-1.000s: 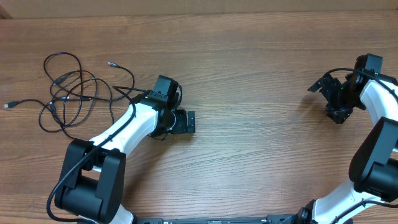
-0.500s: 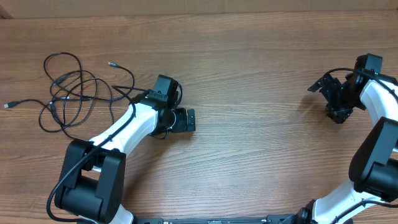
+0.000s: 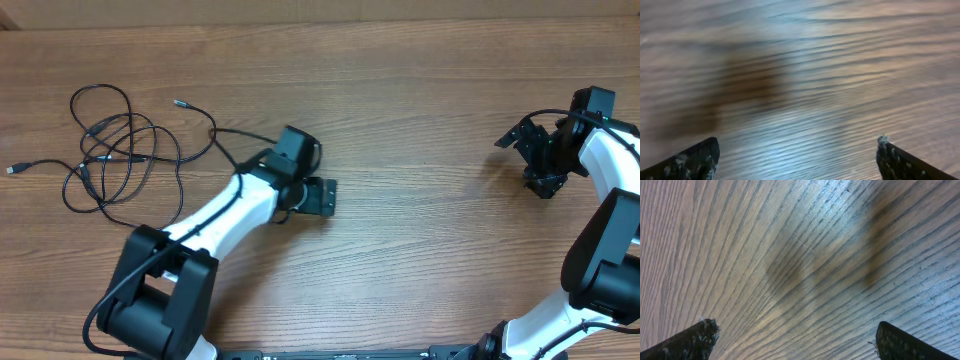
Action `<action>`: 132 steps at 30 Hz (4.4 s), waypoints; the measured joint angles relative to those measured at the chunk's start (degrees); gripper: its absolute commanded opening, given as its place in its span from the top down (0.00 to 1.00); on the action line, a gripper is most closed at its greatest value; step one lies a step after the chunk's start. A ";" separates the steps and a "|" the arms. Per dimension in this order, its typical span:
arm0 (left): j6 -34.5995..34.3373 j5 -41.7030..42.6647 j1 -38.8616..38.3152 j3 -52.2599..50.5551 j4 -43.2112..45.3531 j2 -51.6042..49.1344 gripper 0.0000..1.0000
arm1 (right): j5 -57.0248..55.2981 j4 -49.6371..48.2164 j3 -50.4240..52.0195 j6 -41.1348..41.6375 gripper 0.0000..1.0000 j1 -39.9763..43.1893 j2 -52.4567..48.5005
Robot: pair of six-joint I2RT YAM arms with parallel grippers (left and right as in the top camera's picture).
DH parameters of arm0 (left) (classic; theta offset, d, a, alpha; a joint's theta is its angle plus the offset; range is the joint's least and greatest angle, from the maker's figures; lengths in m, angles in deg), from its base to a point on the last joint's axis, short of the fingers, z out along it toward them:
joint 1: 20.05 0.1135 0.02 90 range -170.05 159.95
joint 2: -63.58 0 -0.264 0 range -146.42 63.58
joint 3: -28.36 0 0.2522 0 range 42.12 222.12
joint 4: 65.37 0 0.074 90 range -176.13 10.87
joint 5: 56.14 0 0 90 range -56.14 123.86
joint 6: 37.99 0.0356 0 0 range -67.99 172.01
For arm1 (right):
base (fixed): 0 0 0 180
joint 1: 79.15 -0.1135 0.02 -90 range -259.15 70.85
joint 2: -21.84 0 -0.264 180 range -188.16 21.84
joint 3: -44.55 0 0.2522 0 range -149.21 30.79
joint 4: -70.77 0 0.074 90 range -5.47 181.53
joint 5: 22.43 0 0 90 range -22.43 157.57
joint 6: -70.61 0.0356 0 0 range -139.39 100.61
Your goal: Untangle cables
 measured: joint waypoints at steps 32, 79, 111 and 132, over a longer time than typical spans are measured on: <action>9.68 -1.68 2.36 -25.00 25.94 19.63 0.00 | 0.00 0.00 0.00 0.02 0.00 0.00 0.00; 2.78 1.99 10.23 -58.21 54.23 44.00 0.01 | 0.02 0.00 0.00 0.00 0.00 0.00 0.00; 4.55 -2.97 10.23 -58.36 24.15 95.21 0.00 | 0.00 0.00 0.00 0.02 0.00 0.00 0.00; 5.64 -3.13 10.23 -58.36 24.17 99.25 0.00 | 0.00 0.02 0.00 0.02 0.00 0.00 0.00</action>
